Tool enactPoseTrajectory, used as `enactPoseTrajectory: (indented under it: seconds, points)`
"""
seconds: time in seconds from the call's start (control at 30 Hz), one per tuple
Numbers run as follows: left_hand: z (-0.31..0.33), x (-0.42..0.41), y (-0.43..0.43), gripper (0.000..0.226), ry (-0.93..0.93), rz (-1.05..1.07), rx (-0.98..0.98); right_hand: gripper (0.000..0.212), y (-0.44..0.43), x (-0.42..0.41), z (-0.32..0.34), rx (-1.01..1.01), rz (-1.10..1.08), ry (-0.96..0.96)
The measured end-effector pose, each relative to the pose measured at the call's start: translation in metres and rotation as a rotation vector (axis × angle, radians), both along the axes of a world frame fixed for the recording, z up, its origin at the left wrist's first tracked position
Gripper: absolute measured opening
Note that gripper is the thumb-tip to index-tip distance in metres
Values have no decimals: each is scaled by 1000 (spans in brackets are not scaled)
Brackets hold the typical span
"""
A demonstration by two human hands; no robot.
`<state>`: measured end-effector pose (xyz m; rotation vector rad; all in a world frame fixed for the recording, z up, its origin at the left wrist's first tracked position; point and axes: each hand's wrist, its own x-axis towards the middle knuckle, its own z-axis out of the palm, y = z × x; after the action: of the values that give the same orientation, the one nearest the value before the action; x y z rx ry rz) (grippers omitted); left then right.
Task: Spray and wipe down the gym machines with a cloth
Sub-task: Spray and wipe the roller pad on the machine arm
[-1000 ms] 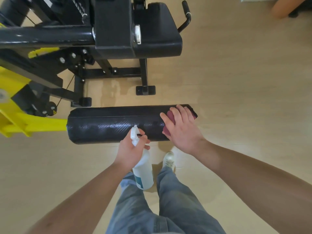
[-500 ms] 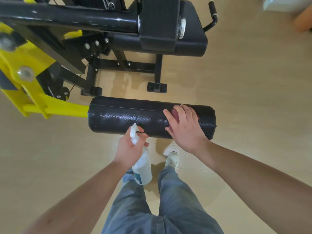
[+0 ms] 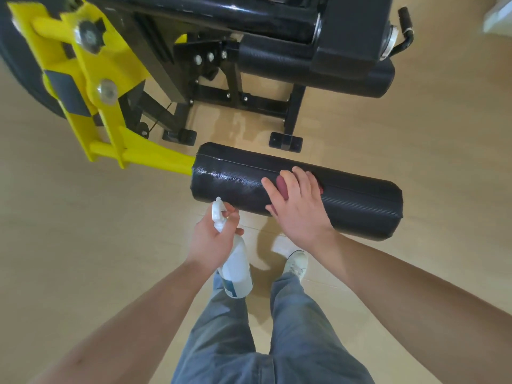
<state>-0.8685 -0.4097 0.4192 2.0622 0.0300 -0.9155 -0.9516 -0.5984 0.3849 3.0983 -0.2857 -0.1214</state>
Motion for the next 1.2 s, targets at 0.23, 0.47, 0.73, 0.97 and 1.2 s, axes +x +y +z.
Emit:
enactPoseTrajectory:
  seconds: [0.23,0.47,0.73,0.97,1.2]
  points:
    - [-2,15,26,18,4,73,-30,53,20,29,-2,33,39,-74]
    - [1,26,44,9,-43,104,-57,58,67,94,-2,-1,160,-22]
    - [-3,43,59,16,-154,98,-110,60,93,143,-2,-57,387,11]
    - [6,52,56,18,-340,-69,-111,48,61,123,9,-117,433,56]
    - [10,42,35,19,-448,-212,-8,53,29,66,18,-106,318,58]
